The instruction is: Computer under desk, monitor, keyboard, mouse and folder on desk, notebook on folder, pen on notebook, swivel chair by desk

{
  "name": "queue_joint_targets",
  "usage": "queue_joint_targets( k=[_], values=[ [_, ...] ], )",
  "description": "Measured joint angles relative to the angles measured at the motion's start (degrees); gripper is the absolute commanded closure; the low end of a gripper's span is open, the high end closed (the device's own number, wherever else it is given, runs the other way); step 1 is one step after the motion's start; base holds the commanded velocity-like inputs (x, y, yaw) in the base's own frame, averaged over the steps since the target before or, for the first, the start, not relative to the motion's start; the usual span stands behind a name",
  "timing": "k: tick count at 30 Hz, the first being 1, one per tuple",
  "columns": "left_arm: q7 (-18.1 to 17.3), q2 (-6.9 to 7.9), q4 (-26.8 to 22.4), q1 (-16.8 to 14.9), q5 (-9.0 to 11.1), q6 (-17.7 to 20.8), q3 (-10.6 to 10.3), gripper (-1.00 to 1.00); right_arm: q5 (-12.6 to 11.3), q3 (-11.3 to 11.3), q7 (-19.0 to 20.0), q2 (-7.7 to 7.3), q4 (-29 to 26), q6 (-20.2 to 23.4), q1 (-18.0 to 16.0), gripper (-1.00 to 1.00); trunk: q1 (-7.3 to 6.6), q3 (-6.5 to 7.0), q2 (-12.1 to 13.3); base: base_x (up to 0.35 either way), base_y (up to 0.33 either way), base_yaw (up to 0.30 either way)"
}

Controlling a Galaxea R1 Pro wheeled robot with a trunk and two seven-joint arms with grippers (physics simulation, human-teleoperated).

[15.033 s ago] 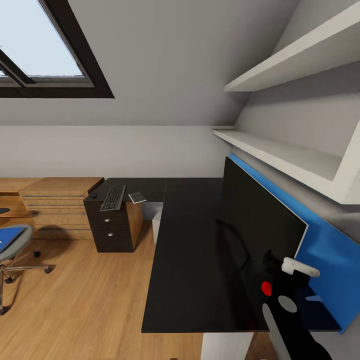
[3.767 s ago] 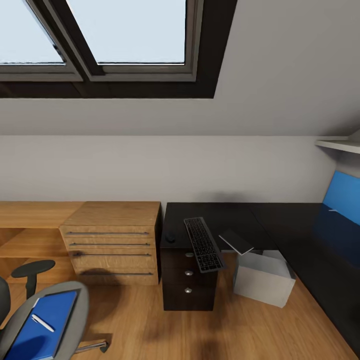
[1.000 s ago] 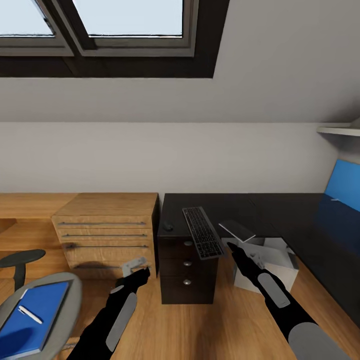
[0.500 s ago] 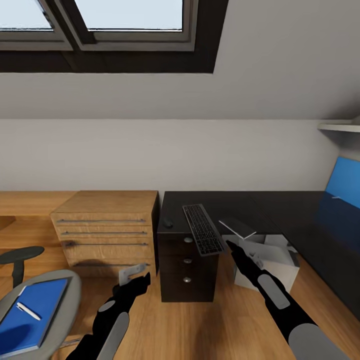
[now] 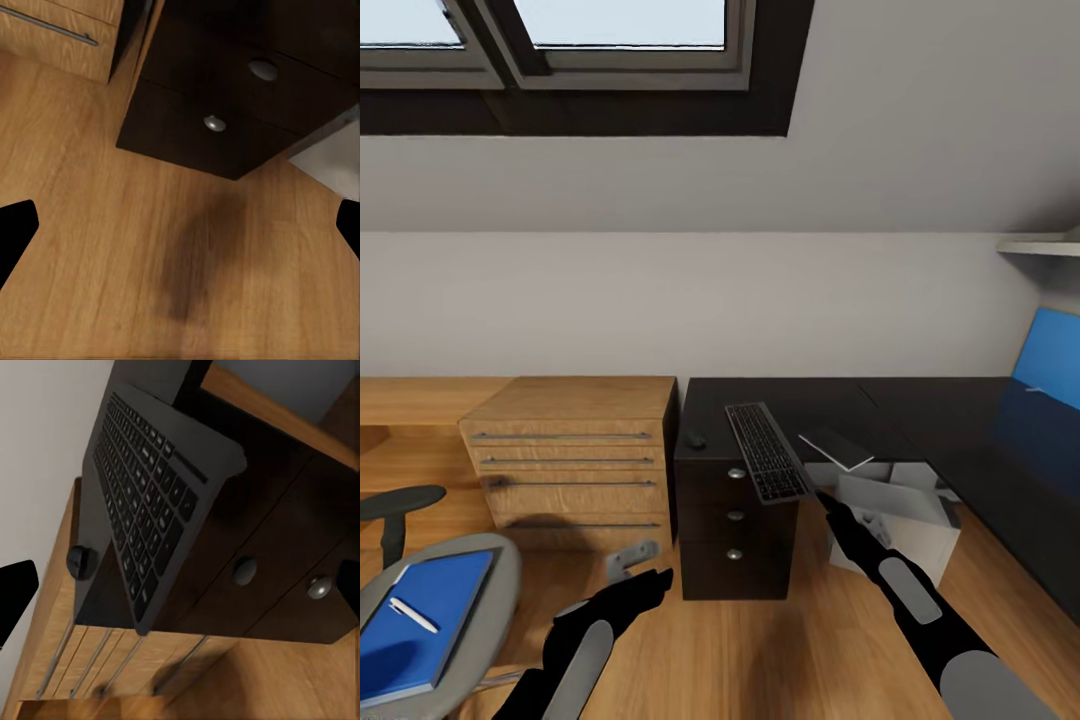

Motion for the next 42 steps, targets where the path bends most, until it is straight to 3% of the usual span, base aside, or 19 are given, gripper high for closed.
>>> queue_joint_targets(
  k=[4, 8, 14, 19, 27, 33, 42],
  values=[
    [0.0, -0.04, -0.1, 0.0, 0.0, 0.3, -0.3, -1.0, -0.2, 0.0, 0.0, -0.42, 0.1, 0.6, 0.0, -1.0, 0.88, -0.72, -1.6, 0.0, 0.0, 0.0],
    [0.0, -0.09, -0.2, 0.0, 0.1, 0.6, -0.6, -1.0, -0.3, -0.6, 0.0, -0.59, 0.1, 3.8, 0.0, -1.0, 1.76, -1.44, -3.2, 0.0, 0.0, 0.0],
    [0.0, -0.1, -0.2, 0.0, 0.1, 0.7, -0.6, -1.0, -0.3, -4.1, 0.0, -0.61, 0.1, 6.5, 0.0, -1.0, 3.08, -2.51, -5.6, 0.0, 0.0, 0.0],
    [0.0, -0.11, -0.3, 0.0, 0.1, 0.8, -0.6, -1.0, -0.7, -5.0, 0.0, -0.64, 0.2, 9.0, 0.0, -1.0, 4.17, -3.41, -7.6, 0.0, 0.0, 0.0],
    [0.0, -0.11, -0.3, 0.0, 0.1, 0.9, -0.6, -1.0, -6.4, -5.3, 0.2, -0.72, 0.0, 16.1, 0.0, -1.0, 5.93, -4.85, -10.8, 0.0, 0.0, 0.0],
    [0.0, -0.11, -0.4, 0.0, 0.1, 1.0, -0.7, -1.0, -7.2, -5.2, 3.9, -0.73, -0.4, 17.2, 0.0, -1.0, 7.25, -5.93, -13.2, 0.0, 0.0, 0.0],
    [0.0, -0.13, -0.4, 0.0, 0.0, 0.9, -0.7, -1.0, -6.7, -4.7, 13.4, -0.72, -1.1, 17.5, 0.0, -1.0, 9.23, -7.54, -16.8, 0.0, 0.0, 0.0]
  ],
)
